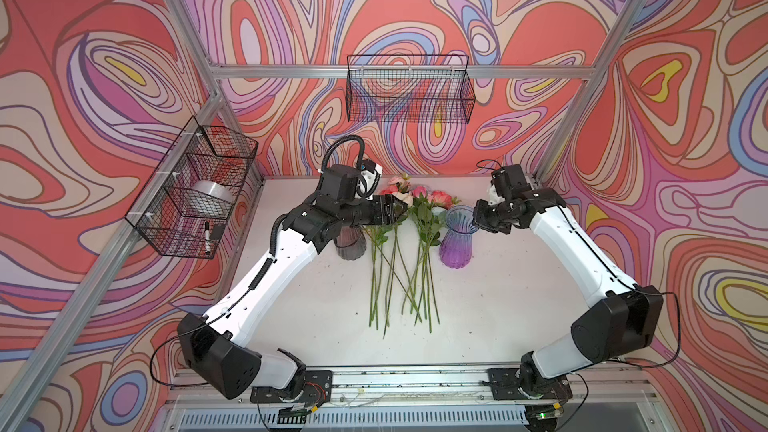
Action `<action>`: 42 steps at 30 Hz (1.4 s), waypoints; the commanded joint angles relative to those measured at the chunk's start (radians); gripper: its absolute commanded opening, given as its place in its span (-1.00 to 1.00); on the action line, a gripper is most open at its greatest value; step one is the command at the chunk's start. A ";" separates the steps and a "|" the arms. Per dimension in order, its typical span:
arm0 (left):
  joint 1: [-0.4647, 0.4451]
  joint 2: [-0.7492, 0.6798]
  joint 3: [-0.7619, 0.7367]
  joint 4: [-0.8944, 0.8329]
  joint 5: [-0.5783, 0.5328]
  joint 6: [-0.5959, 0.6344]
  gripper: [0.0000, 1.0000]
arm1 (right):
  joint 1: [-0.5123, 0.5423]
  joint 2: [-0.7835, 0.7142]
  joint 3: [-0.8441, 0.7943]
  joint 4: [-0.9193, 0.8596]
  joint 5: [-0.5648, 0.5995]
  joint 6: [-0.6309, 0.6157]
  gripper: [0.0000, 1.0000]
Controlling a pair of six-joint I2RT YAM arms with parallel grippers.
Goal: Arrange the flowers into the vase
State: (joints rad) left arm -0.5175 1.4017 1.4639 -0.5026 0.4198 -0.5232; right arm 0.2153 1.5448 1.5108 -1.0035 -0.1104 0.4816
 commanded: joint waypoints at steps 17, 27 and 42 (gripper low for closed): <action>-0.002 -0.033 -0.079 0.009 0.011 0.040 0.43 | -0.171 0.032 0.019 -0.070 0.044 -0.083 -0.79; -0.001 -0.044 -0.079 0.004 0.017 0.043 0.50 | -0.188 0.012 0.040 -0.088 0.081 -0.063 -0.31; 0.000 -0.091 -0.110 0.018 -0.104 0.035 0.56 | 0.067 -0.096 0.272 -0.163 0.281 0.003 -0.35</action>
State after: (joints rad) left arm -0.5175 1.3540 1.3693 -0.4973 0.3874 -0.4973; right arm 0.1368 1.4826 1.7168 -1.1374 0.0761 0.4488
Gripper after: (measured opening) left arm 0.773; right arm 0.341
